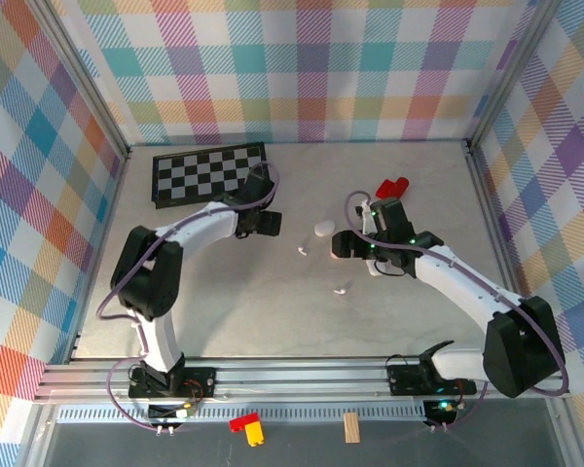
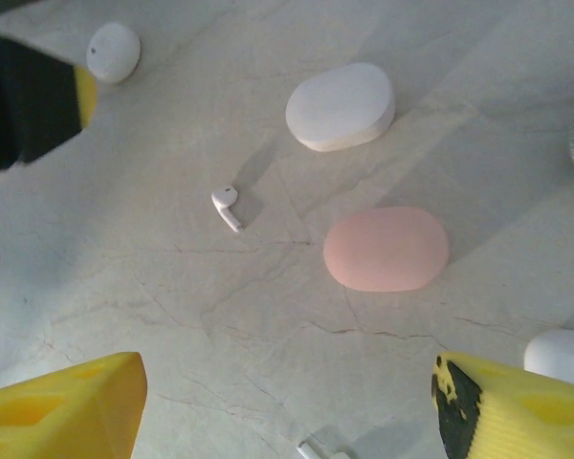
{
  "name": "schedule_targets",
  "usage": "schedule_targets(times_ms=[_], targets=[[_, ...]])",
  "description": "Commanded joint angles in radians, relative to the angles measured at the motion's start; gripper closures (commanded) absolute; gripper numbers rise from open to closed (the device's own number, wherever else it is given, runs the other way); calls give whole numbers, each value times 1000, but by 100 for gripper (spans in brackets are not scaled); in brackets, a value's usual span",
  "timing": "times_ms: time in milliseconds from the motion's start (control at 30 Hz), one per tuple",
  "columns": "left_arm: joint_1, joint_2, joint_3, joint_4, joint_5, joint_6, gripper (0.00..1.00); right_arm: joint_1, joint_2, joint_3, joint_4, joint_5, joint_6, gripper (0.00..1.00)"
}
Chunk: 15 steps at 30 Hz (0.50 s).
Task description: Insert wireless bluetooth earbuds into charging case
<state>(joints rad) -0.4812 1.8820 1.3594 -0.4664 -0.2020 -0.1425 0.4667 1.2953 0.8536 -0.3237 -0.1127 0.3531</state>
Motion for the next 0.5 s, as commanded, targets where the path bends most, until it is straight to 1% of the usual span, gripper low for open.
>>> schedule_targets(times_ms=[0, 100, 233, 367, 467], targets=[[35, 84, 117, -159, 49, 59, 14, 11, 12, 36, -21, 8, -26, 22], [57, 168, 213, -228, 77, 86, 14, 12, 10, 36, -27, 13, -28, 22], [70, 273, 337, -311, 52, 128, 16, 13, 7, 32, -34, 23, -28, 22], [80, 337, 429, -355, 42, 150, 19, 13, 9, 27, -38, 34, -27, 22], [89, 379, 486, -392, 23, 160, 19, 13, 10, 21, -33, 33, -21, 22]])
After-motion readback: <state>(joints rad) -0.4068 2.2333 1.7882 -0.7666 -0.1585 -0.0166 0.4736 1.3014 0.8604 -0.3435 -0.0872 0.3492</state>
